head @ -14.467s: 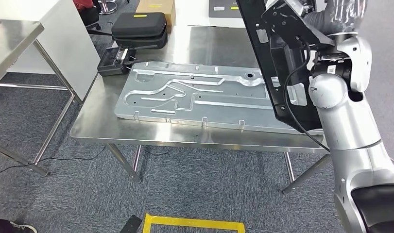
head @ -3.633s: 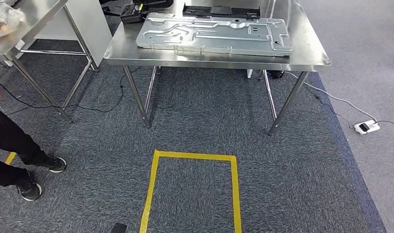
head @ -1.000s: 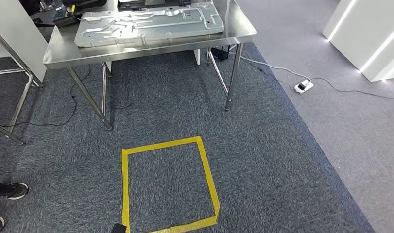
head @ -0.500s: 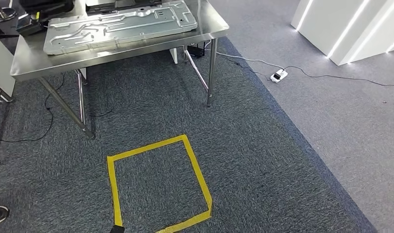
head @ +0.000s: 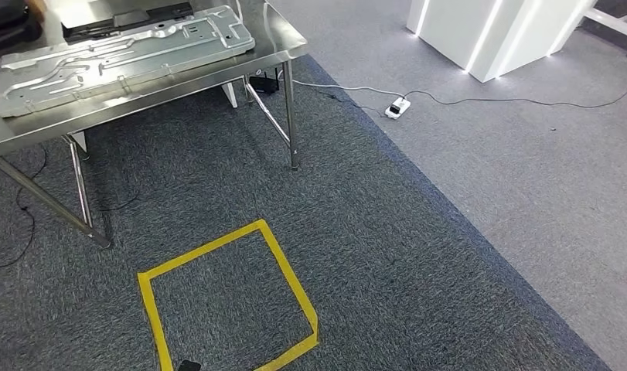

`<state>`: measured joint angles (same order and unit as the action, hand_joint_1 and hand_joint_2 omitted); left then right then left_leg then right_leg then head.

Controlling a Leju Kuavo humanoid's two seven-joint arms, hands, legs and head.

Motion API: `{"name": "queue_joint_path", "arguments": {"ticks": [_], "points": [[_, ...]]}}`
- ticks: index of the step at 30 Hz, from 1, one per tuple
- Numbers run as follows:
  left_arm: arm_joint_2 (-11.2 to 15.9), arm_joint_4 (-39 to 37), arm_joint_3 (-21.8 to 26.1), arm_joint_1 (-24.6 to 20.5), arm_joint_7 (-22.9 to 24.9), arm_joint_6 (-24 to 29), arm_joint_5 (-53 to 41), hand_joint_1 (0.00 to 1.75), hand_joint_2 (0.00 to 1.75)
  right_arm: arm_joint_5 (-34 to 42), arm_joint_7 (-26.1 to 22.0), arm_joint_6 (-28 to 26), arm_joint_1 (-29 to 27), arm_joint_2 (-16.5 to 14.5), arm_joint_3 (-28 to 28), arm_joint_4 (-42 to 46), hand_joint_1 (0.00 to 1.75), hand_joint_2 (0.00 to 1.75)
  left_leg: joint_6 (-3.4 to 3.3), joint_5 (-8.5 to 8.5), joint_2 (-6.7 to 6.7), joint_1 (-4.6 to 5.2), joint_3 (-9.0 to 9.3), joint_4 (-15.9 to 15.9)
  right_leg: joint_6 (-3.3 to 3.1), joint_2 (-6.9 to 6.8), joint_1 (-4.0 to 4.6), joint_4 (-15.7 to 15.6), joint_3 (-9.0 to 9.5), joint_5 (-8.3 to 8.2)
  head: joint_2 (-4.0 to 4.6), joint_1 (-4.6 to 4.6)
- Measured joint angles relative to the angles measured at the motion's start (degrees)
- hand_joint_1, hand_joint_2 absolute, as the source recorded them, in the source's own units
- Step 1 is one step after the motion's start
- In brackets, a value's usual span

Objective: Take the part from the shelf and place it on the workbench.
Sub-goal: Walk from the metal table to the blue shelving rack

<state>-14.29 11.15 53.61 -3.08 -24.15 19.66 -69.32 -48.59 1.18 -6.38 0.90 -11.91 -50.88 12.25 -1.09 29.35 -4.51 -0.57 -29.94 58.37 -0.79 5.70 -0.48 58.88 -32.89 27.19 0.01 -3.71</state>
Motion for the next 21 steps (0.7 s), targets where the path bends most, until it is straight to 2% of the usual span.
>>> {"name": "queue_joint_path", "arguments": {"ticks": [1, 2, 3, 4, 5, 7, 8, 9, 10, 11, 12, 14, 15, 17, 18, 19, 20, 21], "points": [[0.0, 0.0, 0.1, 0.0, 0.0, 0.0, 0.0, 0.0, 0.0, 0.0, 0.0, 0.0, 0.0, 0.0, 0.0, 0.0, 0.0, 0.0, -0.14, 0.09, -0.12, 0.07, 0.1, -0.3, 0.38, 0.62, -0.09, 0.0, -0.25, -0.16, 0.01, 0.0], [0.0, 0.0, 0.1, -0.1, 0.0, -0.1, 0.0, 0.0, 0.0, 0.0, 0.0, 0.0, -0.1, -0.1, 0.0, 0.0, 0.0, 0.0, -0.37, -0.07, 0.51, 0.06, 0.21, -0.5, 0.8, 1.31, -0.15, -0.1, -0.4, -0.37, 0.0, 0.01], [0.0, 0.0, 0.1, -0.2, 0.0, -0.1, 0.0, 0.0, 0.0, 0.1, 0.0, 0.0, -0.2, -0.1, 0.0, 0.0, 0.0, 0.0, -0.71, -0.32, 1.2, -0.06, 0.44, -0.9, 1.07, 1.39, -0.17, -0.1, -0.44, -0.35, 0.0, 0.0], [-0.1, 0.0, 0.1, -0.2, 0.0, -0.1, 0.0, 0.0, 0.0, 0.1, 0.0, 0.0, -0.3, -0.1, 0.0, 0.0, 0.0, 0.0, -1.1, -0.61, 1.91, -0.2, 0.67, -1.4, 1.3, 0.56, -0.04, 0.5, -0.72, 0.15, 0.01, -0.05], [-0.1, 0.0, 0.2, -0.2, 0.0, -0.1, 0.0, 0.0, 0.0, 0.1, 0.0, 0.0, -0.3, -0.1, 0.0, 0.0, 0.0, 0.0, -1.46, -0.89, 2.7, -0.35, 0.87, -1.9, 1.49, -0.81, 0.08, 2.2, -1.5, 1.28, 0.01, -0.08], [-0.1, 0.0, 0.2, -0.1, 0.0, -0.1, 0.0, 0.0, 0.0, 0.1, 0.0, -0.1, -0.2, -0.1, 0.0, 0.0, 0.0, 0.0, -1.83, -0.99, 4.33, -0.25, 0.95, -2.1, 1.82, -4.02, 0.07, 9.0, -4.8, 4.93, 0.01, -0.14], [-0.1, 0.0, 0.3, 0.0, 0.0, -0.1, 0.0, 0.0, 0.0, 0.1, 0.0, -0.1, -0.2, -0.1, 0.0, 0.0, 0.0, 0.0, -1.87, -0.92, 5.24, -0.17, 0.92, -2.1, 2.03, -4.75, -0.06, 12.6, -6.58, 6.35, 0.01, -0.12], [-0.1, 0.0, 0.4, 0.0, 0.0, -0.1, -0.1, 0.0, 0.0, 0.1, 0.0, -0.1, -0.2, -0.1, 0.0, 0.0, 0.0, 0.0, -1.88, -0.8, 6.11, -0.11, 0.9, -2.0, 2.2, -5.12, -0.21, 14.8, -7.64, 6.82, 0.01, -0.13], [-0.1, 0.0, 0.4, 0.0, 0.0, -0.1, -0.1, 0.0, 0.0, 0.1, 0.0, -0.1, -0.3, -0.1, 0.0, 0.0, 0.0, 0.0, -1.83, -0.65, 6.9, -0.1, 0.91, -1.9, 2.33, -5.37, -0.36, 14.7, -7.5, 6.11, 0.0, -0.12], [-0.1, 0.0, 0.5, 0.0, 0.0, -0.1, -0.1, 0.0, 0.0, 0.1, 0.0, -0.1, -0.3, -0.1, 0.0, 0.0, 0.0, 0.0, -1.72, -0.46, 7.58, -0.1, 1.0, -1.8, 2.4, -5.74, -0.51, 12.4, -6.18, 4.53, 0.0, -0.14], [-0.1, 0.0, 0.5, -0.1, 0.0, -0.1, -0.1, 0.0, 0.0, 0.1, 0.0, -0.2, -0.3, -0.1, 0.0, 0.0, 0.0, 0.0, -1.55, -0.24, 8.17, -0.1, 1.14, -1.6, 2.41, -6.52, -0.6, 8.4, -3.98, 2.6, 0.0, -0.14], [-0.1, 0.0, 0.5, -0.1, 0.0, -0.1, -0.1, 0.0, 0.0, 0.1, 0.0, -0.2, -0.2, -0.1, 0.0, 0.0, 0.0, 0.0, -0.94, 0.29, 9.15, 0.15, 1.32, -1.3, 2.07, -8.24, -0.38, 1.8, -0.42, 0.39, 0.0, -0.11], [-0.1, 0.0, 0.6, -0.2, 0.0, -0.1, -0.1, 0.0, 0.0, 0.1, 0.0, -0.3, -0.2, -0.1, 0.0, 0.0, 0.0, 0.0, -0.62, 0.5, 9.58, 0.28, 1.4, -1.2, 1.81, -8.67, -0.21, 0.3, 0.29, 0.15, 0.01, -0.09], [-0.1, 0.0, 0.6, -0.3, 0.0, -0.1, -0.1, 0.0, 0.0, 0.1, 0.0, -0.3, -0.2, -0.1, -0.1, 0.0, 0.0, 0.0, -0.04, 0.69, 10.4, 0.37, 1.76, -1.2, 1.17, -7.96, 0.02, 0.0, 0.15, 0.19, 0.01, -0.07], [-0.1, 0.0, 0.6, -0.4, 0.0, -0.1, -0.1, 0.0, 0.0, 0.1, 0.0, -0.3, -0.3, -0.1, -0.1, 0.0, 0.0, 0.0, 0.25, 0.9, 10.36, 0.24, 1.89, -1.1, 0.85, -7.48, -0.06, -0.2, 0.13, 0.09, 0.0, -0.08], [-0.1, 0.0, 0.6, -0.5, 0.0, -0.1, -0.1, 0.0, 0.0, 0.1, 0.0, -0.4, -0.3, -0.1, -0.1, 0.0, 0.0, 0.0, 0.52, 1.53, 9.66, 0.11, 1.77, -0.5, 0.5, -7.0, -0.17, -0.4, 0.14, -0.05, 0.0, -0.08], [-0.1, 0.0, 0.6, -0.5, 0.0, -0.1, -0.1, 0.0, 0.0, 0.1, 0.0, -0.4, -0.3, -0.1, -0.1, 0.0, 0.0, 0.0, 0.75, 2.84, 8.49, -0.02, 1.03, 1.3, 0.14, -6.54, -0.32, -0.6, 0.17, -0.2, 0.0, -0.06], [-0.1, 0.0, 0.6, -0.4, 0.0, -0.1, -0.2, 0.0, 0.0, 0.0, 0.0, -0.5, -0.2, -0.2, -0.1, 0.0, 0.0, 0.0, 0.91, 4.71, 7.06, -0.13, -0.33, 4.3, -0.15, -6.05, -0.36, -0.6, 0.15, -0.31, 0.0, -0.04]]}}
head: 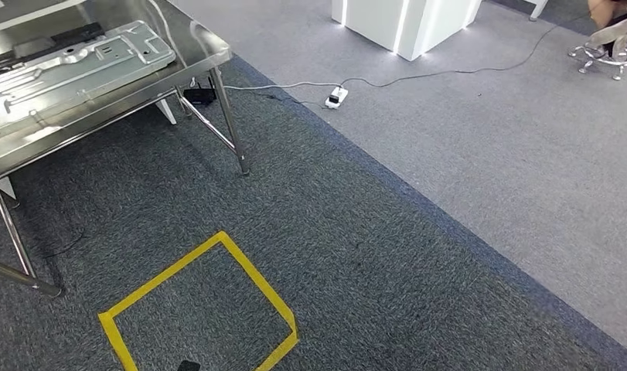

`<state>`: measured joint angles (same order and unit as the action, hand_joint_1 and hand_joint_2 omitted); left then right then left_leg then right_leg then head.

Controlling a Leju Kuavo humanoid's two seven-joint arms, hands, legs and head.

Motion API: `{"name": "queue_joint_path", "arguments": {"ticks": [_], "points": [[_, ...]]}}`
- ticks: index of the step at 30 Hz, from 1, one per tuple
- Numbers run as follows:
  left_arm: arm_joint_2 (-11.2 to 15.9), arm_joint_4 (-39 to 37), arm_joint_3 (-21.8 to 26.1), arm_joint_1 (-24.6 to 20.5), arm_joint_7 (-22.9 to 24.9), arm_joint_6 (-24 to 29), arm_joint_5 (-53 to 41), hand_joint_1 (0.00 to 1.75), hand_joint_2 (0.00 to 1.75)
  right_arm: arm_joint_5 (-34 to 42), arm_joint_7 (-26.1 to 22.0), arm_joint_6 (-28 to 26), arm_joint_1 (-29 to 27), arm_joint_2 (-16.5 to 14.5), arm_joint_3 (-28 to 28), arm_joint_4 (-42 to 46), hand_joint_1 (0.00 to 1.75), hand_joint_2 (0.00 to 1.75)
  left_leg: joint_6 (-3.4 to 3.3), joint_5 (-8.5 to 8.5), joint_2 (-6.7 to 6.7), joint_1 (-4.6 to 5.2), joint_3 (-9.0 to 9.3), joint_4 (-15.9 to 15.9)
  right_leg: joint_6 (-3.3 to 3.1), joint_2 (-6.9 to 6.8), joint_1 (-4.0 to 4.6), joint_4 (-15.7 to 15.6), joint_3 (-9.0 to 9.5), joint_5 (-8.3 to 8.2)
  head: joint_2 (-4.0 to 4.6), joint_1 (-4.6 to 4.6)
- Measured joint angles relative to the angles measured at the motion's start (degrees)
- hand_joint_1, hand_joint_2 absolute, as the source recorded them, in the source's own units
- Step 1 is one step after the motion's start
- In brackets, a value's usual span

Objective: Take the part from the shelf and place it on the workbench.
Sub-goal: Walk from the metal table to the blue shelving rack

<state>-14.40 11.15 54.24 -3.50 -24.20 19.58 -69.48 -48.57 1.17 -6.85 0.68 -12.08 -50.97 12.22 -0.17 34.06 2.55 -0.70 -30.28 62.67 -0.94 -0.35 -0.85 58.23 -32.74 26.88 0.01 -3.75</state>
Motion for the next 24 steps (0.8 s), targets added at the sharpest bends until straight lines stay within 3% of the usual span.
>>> {"name": "queue_joint_path", "arguments": {"ticks": [2, 3, 4, 6, 8, 10, 12, 14, 16, 18, 19, 20, 22, 24], "points": [[0.0, 0.0, 0.0, 0.2, 0.0, 0.0, 0.0, 0.0, 0.0, -0.1, 0.0, -0.1, 0.1, 0.0, 0.0, 0.0, 0.0, 0.0, 0.11, 3.62, -1.71, 0.0, -3.73, 7.9, -0.33, 1.16, 0.17, 0.0, -0.16, -0.06, 0.0, 0.02], [0.0, 0.0, 0.0, 0.3, 0.0, 0.0, 0.0, 0.0, 0.0, -0.1, 0.0, -0.1, 0.1, 0.0, 0.0, 0.0, 0.0, 0.0, 0.08, 4.25, -1.94, 0.0, -5.15, 10.7, -0.39, 1.85, 0.26, 0.1, -0.2, -0.08, 0.0, 0.02], [0.0, 0.0, 0.0, 0.3, 0.0, 0.0, 0.0, 0.0, 0.0, -0.1, 0.0, -0.1, 0.0, 0.0, 0.0, 0.0, 0.0, 0.0, -0.03, 3.61, -2.04, 0.01, -5.64, 11.3, -0.4, 2.62, 0.33, 0.2, -0.2, -0.08, 0.0, 0.02], [0.0, 0.0, 0.1, 0.3, 0.0, 0.0, 0.0, 0.0, 0.0, -0.2, 0.0, -0.1, 0.0, 0.0, 0.0, 0.0, 0.0, 0.0, -0.48, -0.58, -2.9, 0.01, -3.69, 6.1, -0.37, 4.24, 0.39, 0.4, -0.13, -0.07, 0.0, 0.02], [0.1, 0.0, 0.1, 0.3, 0.0, 0.0, 0.0, 0.0, 0.0, -0.2, 0.0, -0.1, 0.1, -0.1, 0.0, 0.0, 0.0, 0.0, -0.99, -4.13, -6.0, -0.03, -0.86, -1.3, -0.14, 5.7, 0.4, 0.7, -0.31, -0.08, 0.01, -0.01], [0.2, 0.0, 0.1, 0.3, 0.0, 0.0, 0.0, 0.0, 0.0, -0.2, 0.0, -0.2, 0.2, -0.2, 0.0, 0.0, 0.0, 0.0, -1.23, -4.81, -7.83, 0.07, 0.02, -4.2, 0.55, 6.98, 0.21, 0.8, -0.82, -0.31, 0.01, -0.01], [0.2, 0.0, 0.1, 0.1, 0.0, 0.0, 0.0, 0.0, 0.0, -0.2, 0.0, -0.2, 0.0, -0.2, 0.0, 0.0, 0.0, 0.0, -1.62, -5.16, -6.65, 0.07, 0.25, -4.7, 1.4, 8.01, -0.02, 0.6, -1.17, -0.63, 0.01, 0.0], [0.1, 0.0, 0.2, 0.1, -0.1, 0.0, 0.1, 0.0, 0.0, -0.2, 0.0, -0.2, -0.1, -0.2, 0.0, 0.0, 0.0, 0.0, -2.37, -5.75, -5.06, -0.14, 0.69, -5.6, 1.85, 6.01, 0.21, 2.2, -1.98, 0.5, 0.01, -0.04], [0.1, 0.0, 0.2, 0.2, -0.2, -0.1, 0.0, 0.0, 0.0, -0.3, 0.0, -0.2, 0.0, -0.2, 0.0, 0.0, 0.0, 0.0, -2.87, -6.0, -3.3, -0.03, 0.84, -6.1, 2.09, 2.5, 0.39, 8.1, -4.77, 3.95, 0.0, -0.07], [0.1, 0.0, 0.2, 0.4, -0.3, -0.3, 0.0, 0.0, 0.0, -0.4, 0.0, -0.2, 0.0, -0.2, 0.0, 0.0, 0.0, 0.0, -2.99, -5.89, -1.44, 0.19, 0.78, -6.0, 2.39, 1.12, 0.19, 14.8, -8.0, 6.8, 0.0, -0.07], [0.2, 0.0, 0.2, 0.4, -0.3, -0.3, 0.0, 0.0, 0.0, -0.4, 0.0, -0.2, 0.0, -0.2, 0.0, 0.0, 0.0, 0.0, -2.98, -5.8, -0.57, 0.24, 0.79, -6.0, 2.51, 0.87, 0.08, 16.0, -8.44, 6.79, 0.0, -0.07], [0.1, 0.0, 0.2, 0.4, -0.3, -0.4, 0.0, 0.0, 0.0, -0.5, 0.0, -0.1, -0.1, -0.2, 0.0, 0.0, 0.0, 0.0, -2.91, -5.7, 0.19, 0.25, 0.84, -6.0, 2.59, 0.6, -0.02, 14.9, -7.68, 5.72, 0.0, -0.07], [0.1, 0.0, 0.2, 0.3, -0.3, -0.4, 0.0, 0.0, 0.0, -0.6, 0.0, 0.1, -0.2, -0.2, 0.0, 0.0, 0.0, 0.0, -2.58, -5.4, 1.42, 0.25, 1.15, -5.9, 2.49, -1.15, -0.06, 7.3, -3.4, 2.3, 0.0, -0.07], [0.1, 0.0, 0.2, 0.3, -0.3, -0.4, 0.0, 0.0, 0.0, -0.8, 0.0, 0.4, -0.1, -0.2, 0.0, 0.0, 0.0, 0.0, -1.92, -4.93, 2.34, 0.47, 1.39, -5.7, 1.97, -3.03, 0.25, 1.2, -0.07, 0.43, 0.01, -0.05]]}}
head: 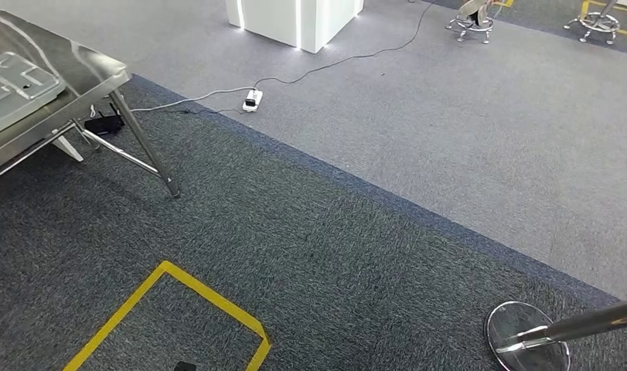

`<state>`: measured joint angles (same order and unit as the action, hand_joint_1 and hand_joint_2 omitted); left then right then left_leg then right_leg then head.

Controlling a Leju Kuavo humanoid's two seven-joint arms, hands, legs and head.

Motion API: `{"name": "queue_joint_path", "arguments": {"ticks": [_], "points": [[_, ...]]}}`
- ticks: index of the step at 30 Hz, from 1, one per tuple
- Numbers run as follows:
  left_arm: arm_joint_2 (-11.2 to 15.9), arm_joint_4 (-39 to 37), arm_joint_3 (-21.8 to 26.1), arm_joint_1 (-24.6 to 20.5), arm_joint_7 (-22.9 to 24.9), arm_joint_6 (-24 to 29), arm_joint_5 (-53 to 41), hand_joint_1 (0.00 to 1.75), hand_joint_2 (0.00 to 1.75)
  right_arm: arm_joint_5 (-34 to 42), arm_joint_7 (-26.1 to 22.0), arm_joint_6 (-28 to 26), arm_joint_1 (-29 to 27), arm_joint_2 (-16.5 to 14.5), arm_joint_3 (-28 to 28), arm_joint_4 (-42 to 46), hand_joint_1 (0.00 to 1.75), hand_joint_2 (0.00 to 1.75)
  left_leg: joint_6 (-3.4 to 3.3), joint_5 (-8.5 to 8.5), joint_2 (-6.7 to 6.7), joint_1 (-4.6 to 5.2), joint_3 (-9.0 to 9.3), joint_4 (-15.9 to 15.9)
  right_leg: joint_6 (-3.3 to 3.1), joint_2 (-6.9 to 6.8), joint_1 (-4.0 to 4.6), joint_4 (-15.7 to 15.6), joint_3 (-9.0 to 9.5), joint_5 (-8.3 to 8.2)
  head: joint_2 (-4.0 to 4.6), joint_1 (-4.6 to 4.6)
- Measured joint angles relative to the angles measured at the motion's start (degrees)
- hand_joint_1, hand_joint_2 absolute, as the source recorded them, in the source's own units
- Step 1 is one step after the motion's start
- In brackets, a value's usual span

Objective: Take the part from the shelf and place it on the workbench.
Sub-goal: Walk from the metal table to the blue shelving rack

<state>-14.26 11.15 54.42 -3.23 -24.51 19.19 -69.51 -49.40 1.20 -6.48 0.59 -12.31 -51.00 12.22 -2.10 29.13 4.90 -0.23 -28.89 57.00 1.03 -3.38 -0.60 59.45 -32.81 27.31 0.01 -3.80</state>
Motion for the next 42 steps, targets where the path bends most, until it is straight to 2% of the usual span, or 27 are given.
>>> {"name": "queue_joint_path", "arguments": {"ticks": [1, 3, 5, 6, 8, 9, 10, 11, 12, 14, 16, 18, 19, 21, 23, 25, 26, 27, 29, 31, 32, 34, 36, 38, 40, 41, 42], "points": [[0.0, 0.0, 0.0, 0.0, 0.0, 0.0, 0.0, 0.0, 0.0, -0.1, 0.0, 0.1, 0.0, 0.0, 0.0, 0.0, 0.0, 0.0, 0.35, 0.2, 0.43, 0.1, 0.17, 0.1, -0.33, -0.37, 0.21, -1.0, 0.49, -0.06, -0.01, 0.01], [0.0, 0.0, 0.0, -0.2, 0.0, 0.0, 0.0, 0.0, 0.0, -0.2, 0.0, 0.3, 0.0, 0.0, -0.1, 0.0, 0.0, 0.0, 0.92, 0.49, 1.26, 0.14, 0.54, 0.1, -0.95, 0.69, 0.36, -1.1, 0.41, -0.14, -0.01, 0.03], [0.0, 0.0, 0.0, -0.3, -0.1, 0.0, 0.0, 0.0, 0.0, -0.3, 0.1, 0.4, 0.0, 0.0, -0.3, 0.0, 0.0, 0.0, 1.45, 1.79, 0.04, -0.11, 0.25, 1.5, -1.61, 1.75, 0.14, -1.4, 0.47, -0.41, -0.01, 0.04], [0.0, 0.0, 0.0, -0.3, -0.2, 0.0, 0.0, 0.0, 0.0, -0.4, 0.1, 0.4, 0.0, 0.0, -0.3, 0.0, 0.0, 0.0, 1.67, 3.33, -1.26, -0.24, -0.69, 3.7, -1.95, 2.3, -0.01, -1.6, 0.53, -0.56, -0.01, 0.05], [0.0, 0.0, 0.0, -0.1, -0.3, 0.0, 0.0, 0.0, 0.0, -0.4, 0.1, 0.4, 0.1, 0.0, -0.4, 0.0, 0.0, 0.0, 1.9, 7.16, -3.65, -0.39, -4.06, 11.1, -2.36, 3.48, 0.06, -1.6, 0.47, -0.63, 0.0, 0.06], [0.0, 0.0, 0.0, 0.0, -0.3, 0.0, 0.0, 0.0, 0.0, -0.4, 0.1, 0.4, 0.2, 0.0, -0.5, 0.0, 0.0, 0.0, 1.93, 8.31, -4.05, -0.4, -5.76, 14.5, -2.45, 4.18, 0.14, -1.6, 0.47, -0.62, 0.0, 0.05], [0.0, 0.0, 0.0, 0.1, -0.3, 0.0, 0.0, 0.0, 0.0, -0.4, 0.1, 0.4, 0.2, 0.0, -0.6, 0.0, 0.0, 0.0, 1.89, 8.37, -4.23, -0.4, -6.82, 16.3, -2.49, 4.95, 0.22, -1.5, 0.48, -0.61, 0.0, 0.06], [0.0, 0.0, 0.0, 0.1, -0.3, 0.0, 0.0, 0.0, 0.0, -0.4, 0.1, 0.4, 0.1, 0.0, -0.6, 0.0, 0.0, 0.0, 1.79, 7.24, -4.38, -0.4, -6.94, 16.0, -2.48, 5.75, 0.26, -1.4, 0.5, -0.59, 0.0, 0.06], [0.0, 0.0, 0.0, 0.1, -0.4, 0.0, 0.0, 0.0, 0.0, -0.4, 0.1, 0.4, 0.1, 0.0, -0.7, 0.0, 0.0, 0.0, 1.62, 5.13, -4.68, -0.4, -6.05, 13.5, -2.44, 6.58, 0.27, -1.2, 0.54, -0.56, 0.0, 0.06], [0.1, 0.0, 0.0, 0.0, -0.4, 0.0, 0.0, 0.0, 0.0, -0.4, 0.2, 0.5, 0.2, 0.0, -0.7, 0.0, 0.0, 0.0, 1.18, 0.99, -6.91, -0.43, -3.14, 5.9, -2.22, 8.11, 0.27, -0.9, 0.41, -0.44, 0.0, 0.05], [0.1, 0.0, 0.0, 0.0, -0.5, 0.0, 0.0, 0.0, 0.0, -0.4, 0.2, 0.6, 0.3, 0.0, -0.8, 0.0, 0.0, 0.0, 0.88, -0.42, -8.76, -0.34, -1.67, 1.7, -1.7, 9.33, 0.18, -0.6, 0.02, -0.48, 0.0, 0.05], [0.1, 0.0, 0.0, -0.2, -0.6, -0.1, 0.0, 0.0, 0.0, -0.4, 0.2, 0.6, 0.2, 0.0, -0.8, 0.0, 0.0, 0.0, 0.47, -0.55, -8.24, -0.19, -1.49, 1.2, -0.93, 10.42, 0.03, -0.8, -0.3, -0.78, 0.0, 0.04], [0.1, 0.0, 0.0, -0.3, -0.7, -0.1, 0.0, 0.0, 0.0, -0.5, 0.2, 0.7, 0.0, 0.0, -0.8, 0.0, 0.0, 0.0, 0.12, -0.82, -7.59, -0.24, -1.32, 0.9, -0.63, 10.22, -0.02, -0.6, -0.43, -0.73, -0.01, 0.04], [0.1, 0.0, 0.0, -0.3, -0.7, -0.2, 0.0, 0.0, 0.0, -0.5, 0.2, 0.7, 0.0, 0.0, -0.8, 0.0, 0.0, 0.0, -0.7, -1.39, -6.22, -0.45, -1.09, 0.1, -0.27, 7.77, 0.18, 1.8, -1.65, 0.98, 0.0, -0.06], [0.1, 0.0, 0.0, -0.1, -0.7, -0.2, 0.0, 0.0, 0.0, -0.5, 0.2, 0.7, 0.1, 0.0, -0.8, 0.0, 0.0, 0.0, -1.07, -1.53, -4.73, -0.35, -1.14, -0.1, -0.07, 4.8, 0.21, 8.6, -4.9, 4.68, 0.0, -0.15], [0.1, 0.0, 0.0, 0.0, -0.7, -0.2, 0.0, 0.0, 0.0, -0.5, 0.2, 0.7, 0.2, 0.0, -0.8, 0.0, 0.0, 0.0, -1.07, -1.42, -3.08, -0.24, -1.23, 0.0, 0.23, 4.01, -0.01, 14.6, -7.78, 6.72, 0.0, -0.15], [0.1, 0.0, 0.0, 0.0, -0.7, -0.2, 0.0, 0.0, 0.0, -0.5, 0.3, 0.7, 0.2, 0.0, -0.8, 0.0, 0.0, 0.0, -1.03, -1.34, -2.32, -0.23, -1.22, 0.0, 0.34, 3.83, -0.13, 14.8, -7.8, 6.2, 0.0, -0.14], [0.1, 0.0, 0.0, 0.0, -0.7, -0.2, 0.0, 0.0, 0.0, -0.5, 0.4, 0.6, 0.1, 0.0, -0.9, 0.0, 0.0, 0.0, -0.92, -1.24, -1.65, -0.25, -1.15, 0.0, 0.41, 3.52, -0.24, 12.7, -6.6, 4.72, 0.0, -0.15], [0.1, 0.0, 0.0, -0.1, -0.7, -0.2, 0.0, 0.0, 0.0, -0.5, 0.5, 0.6, 0.1, 0.0, -0.9, 0.0, 0.0, 0.0, -0.49, -0.89, -0.52, -0.17, -0.89, 0.2, 0.3, 1.33, -0.16, 4.8, -2.24, 1.35, 0.0, -0.15], [0.1, 0.0, 0.0, -0.1, -0.7, -0.2, 0.0, 0.0, 0.0, -0.5, 0.6, 0.6, 0.3, 0.0, -0.9, 0.0, 0.0, 0.0, 0.16, -0.45, 0.42, 0.09, -0.64, 0.4, -0.26, -0.35, 0.17, -0.2, 0.33, 0.01, 0.01, -0.09], [0.1, 0.0, 0.0, -0.1, -0.7, -0.2, 0.0, 0.0, 0.0, -0.5, 0.6, 0.5, 0.3, 0.0, -0.9, 0.0, 0.0, 0.0, 0.49, -0.29, 0.88, 0.2, -0.51, 0.5, -0.62, -0.36, 0.37, -0.7, 0.41, 0.16, 0.01, -0.05], [0.1, 0.0, 0.0, -0.3, -0.7, -0.2, 0.0, 0.0, 0.0, -0.5, 0.7, 0.5, 0.2, 0.0, -0.9, 0.0, 0.0, 0.0, 1.1, 0.02, 1.59, 0.06, -0.17, 0.6, -1.32, 0.91, 0.36, -0.9, 0.35, -0.05, 0.0, -0.03], [0.1, 0.0, 0.0, -0.3, -0.7, -0.2, 0.0, 0.0, 0.0, -0.5, 0.8, 0.5, 0.3, 0.0, -0.9, 0.0, 0.0, 0.0, 1.66, 1.78, -0.12, -0.24, -0.83, 2.7, -2.06, 2.07, 0.19, -1.2, 0.51, -0.35, -0.01, -0.02], [0.1, 0.0, 0.0, -0.2, -0.7, -0.2, 0.0, 0.0, 0.0, -0.5, 0.8, 0.6, 0.4, 0.0, -0.9, 0.0, 0.0, 0.0, 1.96, 5.51, -3.03, -0.4, -3.79, 9.3, -2.53, 3.3, 0.15, -1.4, 0.51, -0.56, -0.01, 0.0], [0.1, 0.0, 0.0, 0.0, -0.7, -0.2, 0.0, 0.0, 0.0, -0.5, 0.8, 0.6, 0.4, 0.0, -0.9, 0.0, 0.0, 0.0, 1.94, 7.87, -4.15, -0.39, -7.29, 16.3, -2.73, 4.78, 0.37, -1.3, 0.43, -0.61, 0.0, 0.0], [0.1, 0.0, 0.0, 0.0, -0.7, -0.2, 0.0, 0.0, 0.0, -0.5, 0.8, 0.6, 0.3, 0.0, -0.9, 0.0, 0.0, 0.0, 1.76, 7.38, -4.34, -0.34, -8.03, 17.3, -2.76, 5.6, 0.51, -1.2, 0.44, -0.6, 0.01, 0.0], [0.1, 0.0, 0.0, 0.1, -0.7, -0.2, 0.0, 0.0, 0.0, -0.5, 0.9, 0.6, 0.3, 0.0, -0.9, 0.0, 0.0, 0.0, 1.42, 5.7, -4.55, -0.24, -7.68, 15.9, -2.78, 6.44, 0.65, -1.1, 0.48, -0.59, 0.01, 0.0]]}}
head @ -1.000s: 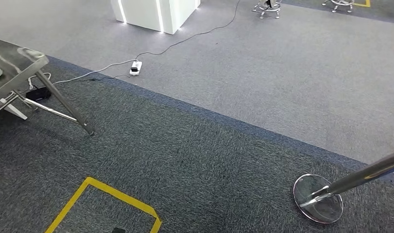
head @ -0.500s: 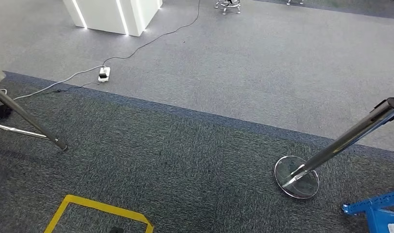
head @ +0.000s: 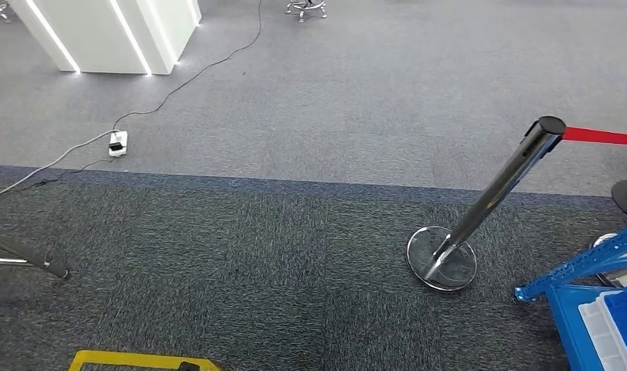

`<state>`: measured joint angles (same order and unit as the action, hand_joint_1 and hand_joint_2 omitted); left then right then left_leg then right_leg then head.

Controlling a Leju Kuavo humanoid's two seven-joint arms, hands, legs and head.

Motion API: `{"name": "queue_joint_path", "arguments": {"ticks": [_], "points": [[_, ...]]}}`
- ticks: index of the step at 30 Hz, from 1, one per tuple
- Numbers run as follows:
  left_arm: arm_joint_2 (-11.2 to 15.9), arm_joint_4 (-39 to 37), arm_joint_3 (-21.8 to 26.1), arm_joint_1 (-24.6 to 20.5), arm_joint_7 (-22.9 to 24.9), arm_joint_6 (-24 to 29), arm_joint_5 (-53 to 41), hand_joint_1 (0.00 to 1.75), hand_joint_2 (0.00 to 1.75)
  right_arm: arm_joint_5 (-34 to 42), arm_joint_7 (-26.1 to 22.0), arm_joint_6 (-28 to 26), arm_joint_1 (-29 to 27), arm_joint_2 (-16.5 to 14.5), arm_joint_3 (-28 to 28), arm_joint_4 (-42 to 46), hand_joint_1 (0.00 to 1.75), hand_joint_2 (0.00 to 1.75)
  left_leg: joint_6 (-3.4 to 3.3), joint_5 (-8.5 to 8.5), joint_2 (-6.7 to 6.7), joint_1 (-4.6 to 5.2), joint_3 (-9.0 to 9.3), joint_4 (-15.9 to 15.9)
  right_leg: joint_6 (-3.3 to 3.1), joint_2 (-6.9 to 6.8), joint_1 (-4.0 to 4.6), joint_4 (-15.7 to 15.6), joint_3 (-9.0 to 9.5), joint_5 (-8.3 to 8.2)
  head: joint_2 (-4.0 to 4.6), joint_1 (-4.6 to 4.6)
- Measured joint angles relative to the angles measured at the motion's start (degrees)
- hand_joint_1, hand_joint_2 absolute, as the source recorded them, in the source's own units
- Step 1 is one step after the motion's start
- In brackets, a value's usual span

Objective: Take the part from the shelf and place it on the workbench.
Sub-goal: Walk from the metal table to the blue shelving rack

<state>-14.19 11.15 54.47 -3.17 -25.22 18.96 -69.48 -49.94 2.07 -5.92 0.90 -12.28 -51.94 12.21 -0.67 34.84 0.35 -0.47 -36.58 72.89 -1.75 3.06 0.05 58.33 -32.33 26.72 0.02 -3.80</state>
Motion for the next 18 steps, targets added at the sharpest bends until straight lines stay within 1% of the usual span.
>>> {"name": "queue_joint_path", "arguments": {"ticks": [1, 2, 3, 4, 5, 6, 7, 8, 9, 10, 11, 12, 13, 14, 15, 16, 17, 18], "points": [[0.0, 0.0, 0.0, 0.0, 0.0, 0.0, 0.0, 0.0, 0.0, 0.0, 0.0, 0.0, 0.0, 0.0, 0.0, 0.0, 0.0, 0.0, -0.47, -2.4, -0.55, 0.15, 1.24, -3.4, 0.0, 0.81, 0.09, 0.1, 0.04, 0.0, -0.01, -0.01], [0.0, 0.0, 0.0, 0.0, 0.0, 0.0, 0.0, 0.0, 0.0, 0.0, 0.0, 0.0, 0.0, 0.0, 0.0, 0.0, 0.0, 0.0, -1.08, -4.61, -1.85, 0.32, 2.88, -7.6, 0.0, 1.56, 0.09, 0.1, 0.04, 0.0, -0.01, -0.01], [0.1, 0.0, 0.0, -0.1, 0.0, 0.0, 0.0, 0.0, 0.0, 0.0, 0.0, 0.0, 0.0, -0.1, 0.0, 0.0, 0.0, 0.0, -1.56, -6.23, -3.22, 0.45, 4.33, -11.3, 0.1, 2.21, 0.11, 0.2, -0.02, -0.02, 0.0, -0.02], [0.1, 0.0, 0.0, -0.1, 0.0, 0.0, 0.0, 0.0, 0.0, 0.0, 0.0, 0.1, 0.0, -0.2, 0.0, 0.0, 0.0, 0.0, -1.86, -7.08, -4.3, 0.58, 5.29, -13.7, 0.3, 2.78, -0.03, 0.2, -0.18, -0.07, -0.01, 0.01], [0.1, 0.0, 0.0, -0.1, 0.0, -0.1, 0.0, 0.0, 0.0, 0.0, 0.0, 0.1, 0.0, -0.3, 0.0, 0.0, 0.0, 0.0, -2.01, -7.25, -4.91, 0.7, 5.73, -14.8, 0.56, 3.3, -0.19, 0.2, -0.36, -0.17, 0.0, 0.03], [0.1, 0.0, 0.0, -0.2, -0.1, -0.1, 0.0, 0.0, 0.0, 0.0, 0.1, 0.2, 0.0, -0.3, 0.0, 0.0, 0.0, 0.0, -2.0, -7.34, -4.58, 0.78, 5.85, -15.1, 0.92, 3.85, -0.28, 0.1, -0.52, -0.32, 0.0, 0.05], [0.1, 0.0, 0.0, -0.2, -0.1, -0.1, 0.0, 0.0, 0.0, 0.0, 0.1, 0.2, -0.1, -0.3, 0.0, 0.0, 0.0, 0.0, -2.04, -7.61, -3.91, 0.59, 6.03, -15.5, 1.23, 4.24, -0.34, 0.0, -0.62, -0.42, -0.01, 0.08], [0.0, 0.0, 0.0, -0.3, -0.1, -0.1, 0.0, 0.0, 0.0, 0.0, 0.1, 0.2, -0.1, -0.3, -0.1, 0.0, 0.0, 0.0, -2.16, -7.91, -3.19, 0.4, 6.24, -16.1, 1.48, 3.69, -0.2, 0.3, -0.81, -0.16, -0.01, 0.06], [0.0, 0.0, 0.0, -0.2, -0.1, -0.1, 0.0, 0.0, 0.0, 0.0, 0.1, 0.2, -0.1, -0.3, -0.1, 0.0, 0.0, 0.0, -2.31, -8.23, -2.39, 0.19, 6.44, -16.8, 1.71, 2.53, -0.05, 1.5, -1.43, 0.72, -0.02, -0.01], [-0.1, 0.0, 0.0, -0.2, -0.1, -0.1, 0.0, 0.0, 0.0, 0.0, 0.1, 0.2, -0.1, -0.3, -0.1, 0.0, 0.0, 0.0, -2.42, -8.49, -1.54, -0.01, 6.57, -17.3, 1.92, 0.96, 0.05, 3.8, -2.55, 2.24, -0.02, -0.08], [0.0, 0.0, 0.0, -0.1, -0.1, -0.1, 0.1, 0.0, 0.0, 0.0, 0.1, 0.2, 0.0, -0.3, -0.1, 0.0, 0.0, 0.0, -2.51, -8.53, -0.71, 0.06, 6.59, -17.4, 2.16, -0.68, -0.02, 7.1, -4.18, 4.18, -0.01, -0.14], [0.0, 0.0, 0.0, 0.0, -0.1, -0.1, 0.1, 0.0, 0.0, 0.0, 0.1, 0.2, 0.1, -0.3, -0.1, 0.0, 0.0, 0.0, -2.54, -8.5, 0.15, 0.08, 6.55, -17.4, 2.47, -1.62, -0.22, 11.0, -6.04, 6.07, -0.01, -0.2], [0.0, 0.0, 0.0, 0.0, -0.1, -0.1, 0.1, 0.0, 0.0, 0.0, 0.1, 0.2, 0.1, -0.3, -0.1, 0.0, 0.0, 0.0, -2.48, -8.41, 1.01, 0.06, 6.53, -17.4, 2.81, -2.1, -0.48, 14.1, -7.47, 7.21, -0.01, -0.2], [0.0, 0.0, 0.0, 0.0, -0.1, -0.1, 0.1, 0.0, 0.0, 0.0, 0.1, 0.2, 0.0, -0.3, -0.1, 0.0, 0.0, 0.0, -2.37, -8.3, 1.83, 0.0, 6.55, -17.3, 3.16, -2.42, -0.79, 15.5, -8.08, 7.32, -0.02, -0.2], [-0.1, 0.0, 0.0, 0.0, -0.1, -0.1, 0.1, 0.0, 0.0, 0.0, 0.1, 0.2, 0.0, -0.3, -0.1, 0.0, 0.0, 0.0, -2.2, -8.15, 2.59, -0.12, 6.61, -17.2, 3.51, -2.74, -1.11, 14.8, -7.57, 6.35, -0.01, -0.21], [-0.1, 0.0, 0.0, 0.0, -0.1, -0.1, 0.1, 0.0, 0.0, 0.0, 0.1, 0.2, -0.1, -0.3, -0.1, 0.0, 0.0, 0.0, -1.93, -7.91, 3.23, -0.28, 6.69, -17.0, 3.83, -3.31, -1.42, 11.7, -5.85, 4.48, -0.02, -0.21], [-0.1, 0.0, 0.0, 0.0, -0.1, -0.1, 0.1, 0.0, 0.0, 0.0, 0.1, 0.2, -0.1, -0.3, -0.1, 0.0, 0.0, 0.0, -1.57, -7.59, 3.81, -0.39, 6.75, -16.7, 4.1, -4.46, -1.65, 7.5, -3.61, 2.67, -0.01, -0.22], [-0.1, 0.0, 0.0, -0.1, -0.1, -0.1, 0.1, 0.0, 0.0, 0.0, 0.1, 0.2, -0.1, -0.3, -0.1, 0.0, 0.0, 0.0, -1.1, -7.19, 4.35, -0.38, 6.77, -16.2, 4.07, -5.49, -1.65, 3.9, -1.71, 1.38, -0.01, -0.21]]}}
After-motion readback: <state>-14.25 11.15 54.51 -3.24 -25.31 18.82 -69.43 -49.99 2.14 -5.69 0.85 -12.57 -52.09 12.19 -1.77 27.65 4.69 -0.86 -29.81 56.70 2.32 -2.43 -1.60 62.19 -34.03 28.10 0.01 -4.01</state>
